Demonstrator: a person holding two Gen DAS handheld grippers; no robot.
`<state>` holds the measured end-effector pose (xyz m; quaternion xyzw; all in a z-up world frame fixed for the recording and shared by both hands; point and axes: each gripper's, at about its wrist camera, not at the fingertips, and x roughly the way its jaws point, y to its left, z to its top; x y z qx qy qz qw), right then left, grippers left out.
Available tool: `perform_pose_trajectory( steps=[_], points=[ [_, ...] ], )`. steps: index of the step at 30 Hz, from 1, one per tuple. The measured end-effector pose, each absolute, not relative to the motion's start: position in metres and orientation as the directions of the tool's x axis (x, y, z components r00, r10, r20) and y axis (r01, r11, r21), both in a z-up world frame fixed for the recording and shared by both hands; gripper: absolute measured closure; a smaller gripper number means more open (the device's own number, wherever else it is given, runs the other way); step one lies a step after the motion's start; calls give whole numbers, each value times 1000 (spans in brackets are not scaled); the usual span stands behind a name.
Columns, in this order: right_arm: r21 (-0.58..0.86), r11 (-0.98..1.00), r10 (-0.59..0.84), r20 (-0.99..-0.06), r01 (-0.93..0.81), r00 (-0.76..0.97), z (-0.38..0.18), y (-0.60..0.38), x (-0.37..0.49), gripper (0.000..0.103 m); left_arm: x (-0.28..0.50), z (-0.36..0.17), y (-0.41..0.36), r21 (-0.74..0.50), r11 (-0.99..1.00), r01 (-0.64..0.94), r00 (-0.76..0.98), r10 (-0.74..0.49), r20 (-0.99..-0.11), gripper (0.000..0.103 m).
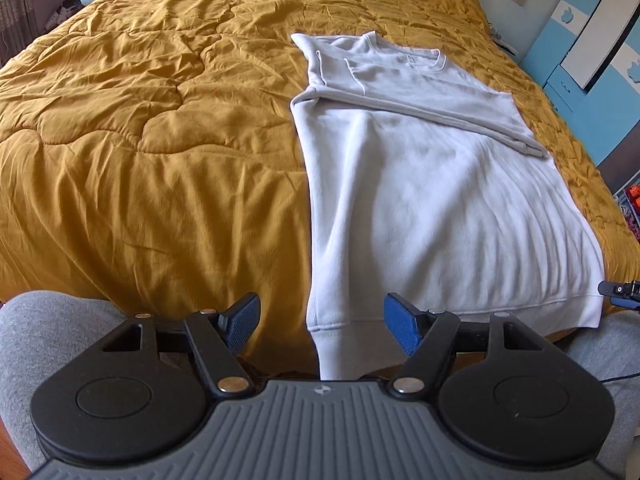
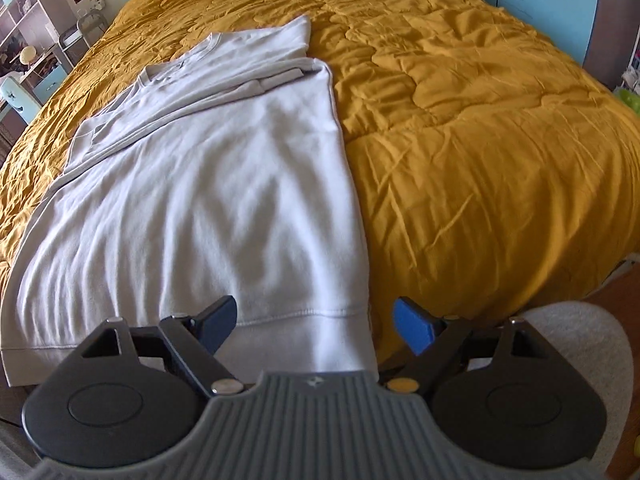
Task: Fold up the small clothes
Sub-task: 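Move the left gripper to the sweatshirt hem, then grasp the hem with the left gripper and lift it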
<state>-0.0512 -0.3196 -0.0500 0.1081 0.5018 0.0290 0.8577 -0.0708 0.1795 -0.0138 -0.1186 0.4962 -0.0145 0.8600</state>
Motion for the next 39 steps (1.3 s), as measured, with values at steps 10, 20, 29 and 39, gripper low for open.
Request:
perform_pose_trajectory(
  steps=[10,20,29,39],
  points=[
    [232,972,198,-885,29,421,-67,-319,-49,41,-69,-42,153,-120,991,-62,447,-80,-891,27],
    [252,967,207,-864,37,459,-83,-333,-48,45,-60,-60,153,-117,991,-68,419,-78,-904,84],
    [364,931,298,-809,33,506,-72,-348,-58,93,-75,-44,160,-233,972,-33,512,-184,-839,98],
    [490,869,387,-754,62,531,-58,-362,-64,83,-72,-41,163,-241,970,-34,511,-190,-838,98]
  ],
)
